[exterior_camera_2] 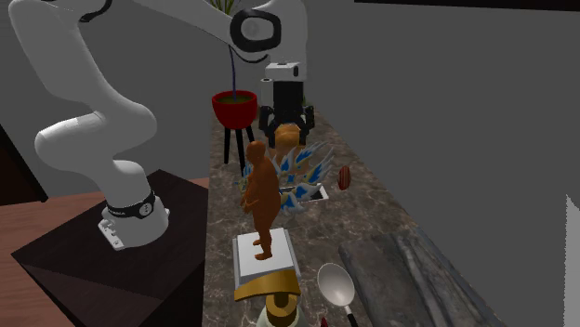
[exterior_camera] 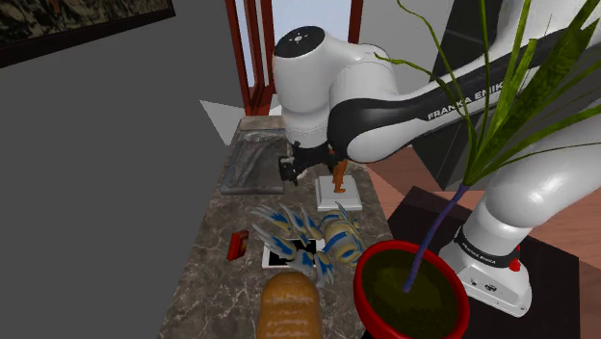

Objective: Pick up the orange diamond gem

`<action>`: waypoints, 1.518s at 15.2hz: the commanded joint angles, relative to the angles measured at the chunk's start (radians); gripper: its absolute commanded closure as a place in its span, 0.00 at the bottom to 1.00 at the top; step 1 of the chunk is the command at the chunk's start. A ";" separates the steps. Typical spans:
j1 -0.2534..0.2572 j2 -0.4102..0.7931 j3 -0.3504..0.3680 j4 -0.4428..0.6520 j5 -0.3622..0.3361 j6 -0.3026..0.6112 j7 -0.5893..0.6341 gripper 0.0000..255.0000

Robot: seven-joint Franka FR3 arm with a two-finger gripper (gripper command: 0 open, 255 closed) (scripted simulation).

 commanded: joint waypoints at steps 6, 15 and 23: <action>-0.083 0.452 0.219 0.218 -0.369 -0.047 0.502 0.00; 0.263 0.950 0.021 0.631 -0.684 -0.235 0.867 0.00; 0.370 1.110 -0.057 0.794 -0.745 -0.258 0.931 0.00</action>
